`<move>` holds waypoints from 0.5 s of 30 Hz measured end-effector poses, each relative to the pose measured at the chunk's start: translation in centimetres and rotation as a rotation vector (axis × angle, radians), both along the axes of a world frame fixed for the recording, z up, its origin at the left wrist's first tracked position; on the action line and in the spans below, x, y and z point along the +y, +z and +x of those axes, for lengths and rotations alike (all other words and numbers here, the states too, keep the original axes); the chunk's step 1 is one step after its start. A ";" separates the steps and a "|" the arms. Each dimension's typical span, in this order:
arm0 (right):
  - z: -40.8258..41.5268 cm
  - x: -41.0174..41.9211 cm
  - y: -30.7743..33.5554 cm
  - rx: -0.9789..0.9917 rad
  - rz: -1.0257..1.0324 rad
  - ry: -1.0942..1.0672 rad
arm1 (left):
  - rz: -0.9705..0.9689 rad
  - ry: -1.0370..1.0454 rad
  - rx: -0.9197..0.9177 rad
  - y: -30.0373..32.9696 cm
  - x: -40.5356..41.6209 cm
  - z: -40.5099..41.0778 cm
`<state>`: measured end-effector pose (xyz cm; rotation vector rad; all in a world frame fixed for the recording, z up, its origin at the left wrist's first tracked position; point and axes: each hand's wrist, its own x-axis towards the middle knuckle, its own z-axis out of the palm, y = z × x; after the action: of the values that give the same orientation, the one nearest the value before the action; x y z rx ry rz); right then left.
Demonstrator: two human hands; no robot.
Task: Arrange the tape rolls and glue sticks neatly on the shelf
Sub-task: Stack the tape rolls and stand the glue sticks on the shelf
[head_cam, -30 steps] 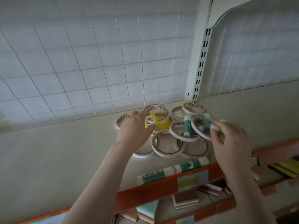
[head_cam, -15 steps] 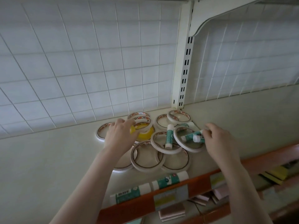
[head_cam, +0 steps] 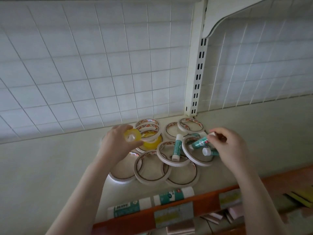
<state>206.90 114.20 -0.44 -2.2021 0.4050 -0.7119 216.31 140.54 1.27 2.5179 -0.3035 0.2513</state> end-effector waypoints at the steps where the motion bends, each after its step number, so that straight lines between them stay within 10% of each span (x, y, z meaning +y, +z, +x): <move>1: 0.0 0.3 0.2 -0.017 0.020 0.040 | -0.018 -0.007 -0.008 0.3 0.0 -0.2; 15: 1.1 4.9 2.5 -0.418 -0.304 0.106 | -0.098 0.052 -0.138 1.5 4.2 -5.9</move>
<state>208.04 119.05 2.05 -2.2496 -0.0357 -1.2060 210.43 144.71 2.74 2.4186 -0.2736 0.4505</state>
